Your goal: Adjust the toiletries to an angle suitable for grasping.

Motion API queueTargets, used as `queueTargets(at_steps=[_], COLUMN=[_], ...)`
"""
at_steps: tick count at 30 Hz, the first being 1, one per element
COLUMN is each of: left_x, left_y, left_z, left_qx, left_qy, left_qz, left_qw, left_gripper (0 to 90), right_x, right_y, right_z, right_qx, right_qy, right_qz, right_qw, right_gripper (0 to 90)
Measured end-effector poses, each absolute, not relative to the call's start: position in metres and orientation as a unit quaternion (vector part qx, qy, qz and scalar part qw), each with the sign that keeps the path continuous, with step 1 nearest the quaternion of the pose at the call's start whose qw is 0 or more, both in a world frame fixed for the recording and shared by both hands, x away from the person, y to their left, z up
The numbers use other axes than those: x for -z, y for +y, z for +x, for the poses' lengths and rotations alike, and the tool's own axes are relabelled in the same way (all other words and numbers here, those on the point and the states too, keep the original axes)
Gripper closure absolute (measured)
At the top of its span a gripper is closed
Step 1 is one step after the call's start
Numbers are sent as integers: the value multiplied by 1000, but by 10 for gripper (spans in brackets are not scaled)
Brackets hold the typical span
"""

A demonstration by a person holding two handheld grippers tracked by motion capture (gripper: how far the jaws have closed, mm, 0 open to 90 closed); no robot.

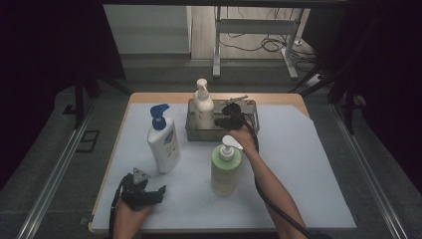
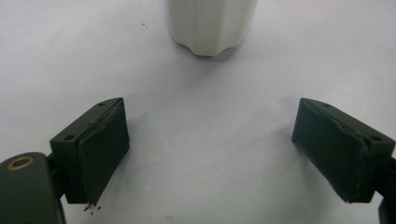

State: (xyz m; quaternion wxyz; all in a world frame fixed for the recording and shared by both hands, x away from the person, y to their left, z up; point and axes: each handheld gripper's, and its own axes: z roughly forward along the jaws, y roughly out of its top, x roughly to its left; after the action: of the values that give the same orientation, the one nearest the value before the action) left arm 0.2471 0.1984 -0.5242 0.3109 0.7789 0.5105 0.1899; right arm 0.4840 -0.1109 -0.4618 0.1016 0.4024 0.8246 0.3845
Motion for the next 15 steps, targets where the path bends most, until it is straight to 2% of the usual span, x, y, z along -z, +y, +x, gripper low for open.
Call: queueTargets(at_steps=[15], left_x=[524], left_y=[198], left_z=[247], left_qx=[-190], left_qy=[511], left_qz=[779], left_qw=[311], left_gripper=[106], right_x=[464], right_y=[-92], right_z=[485], right_qx=[-380], right_qy=[834], right_qz=[390], right_qw=[94], right_gripper=[864])
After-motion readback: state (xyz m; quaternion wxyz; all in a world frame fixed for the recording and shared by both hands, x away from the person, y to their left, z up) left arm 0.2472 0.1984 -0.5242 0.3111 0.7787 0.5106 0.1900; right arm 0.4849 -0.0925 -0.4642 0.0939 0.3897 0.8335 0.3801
